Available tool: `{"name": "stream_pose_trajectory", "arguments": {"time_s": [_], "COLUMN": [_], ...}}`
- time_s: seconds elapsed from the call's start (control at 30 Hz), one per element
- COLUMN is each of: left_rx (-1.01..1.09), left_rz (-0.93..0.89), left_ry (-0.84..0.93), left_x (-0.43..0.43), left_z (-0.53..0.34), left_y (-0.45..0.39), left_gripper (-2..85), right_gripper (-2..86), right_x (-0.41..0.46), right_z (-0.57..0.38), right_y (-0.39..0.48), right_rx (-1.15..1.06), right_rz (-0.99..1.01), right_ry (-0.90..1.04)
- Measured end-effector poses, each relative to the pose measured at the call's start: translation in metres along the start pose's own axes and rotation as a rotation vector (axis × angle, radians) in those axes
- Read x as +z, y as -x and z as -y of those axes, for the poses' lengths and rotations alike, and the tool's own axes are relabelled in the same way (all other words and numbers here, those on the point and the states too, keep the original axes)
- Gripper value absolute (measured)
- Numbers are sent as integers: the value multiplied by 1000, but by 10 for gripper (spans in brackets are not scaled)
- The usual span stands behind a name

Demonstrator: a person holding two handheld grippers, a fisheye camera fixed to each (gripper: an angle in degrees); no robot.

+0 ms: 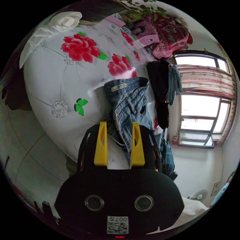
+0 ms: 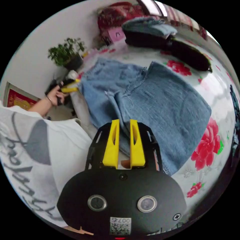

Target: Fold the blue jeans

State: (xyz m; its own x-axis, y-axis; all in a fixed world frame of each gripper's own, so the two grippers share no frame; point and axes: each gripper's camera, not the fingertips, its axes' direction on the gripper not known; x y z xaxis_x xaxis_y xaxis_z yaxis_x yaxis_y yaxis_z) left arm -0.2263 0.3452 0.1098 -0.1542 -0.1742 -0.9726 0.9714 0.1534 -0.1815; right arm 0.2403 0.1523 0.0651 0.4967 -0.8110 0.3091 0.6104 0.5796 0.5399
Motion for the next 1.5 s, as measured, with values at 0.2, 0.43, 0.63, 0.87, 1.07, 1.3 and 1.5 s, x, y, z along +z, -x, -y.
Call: {"name": "stream_pose_trajectory", "arguments": {"time_s": [0.2, 0.43, 0.63, 0.87, 1.07, 1.3, 1.5], "left_rx": [24, 8, 25, 1, 217, 1081, 1488], "left_rz": [43, 51, 39, -47, -111, -241, -182], "left_ry": [-13, -72, -111, -94, -108, 171, 759], "left_x": [12, 12, 13, 69, 88, 160, 319], "left_z": [7, -2, -8, -5, -25, -159, -332], "left_y": [4, 12, 32, 38, -15, -228, -275], "left_gripper": [122, 123, 131, 120, 46, 39, 97], "right_gripper": [73, 42, 10, 18, 26, 49, 63], "right_x": [47, 134, 91, 140, 64, -21, -44], "right_z": [25, 51, 44, 48, 23, -53, -139], "right_y": [79, 88, 84, 61, 10, -127, -238], "right_rx": [-179, -205, -225, -177, -69, 336, 688], "right_rz": [-136, -210, -134, -70, -20, 77, 171], "right_ry": [-15, 121, -30, 133, -71, -330, -468]}}
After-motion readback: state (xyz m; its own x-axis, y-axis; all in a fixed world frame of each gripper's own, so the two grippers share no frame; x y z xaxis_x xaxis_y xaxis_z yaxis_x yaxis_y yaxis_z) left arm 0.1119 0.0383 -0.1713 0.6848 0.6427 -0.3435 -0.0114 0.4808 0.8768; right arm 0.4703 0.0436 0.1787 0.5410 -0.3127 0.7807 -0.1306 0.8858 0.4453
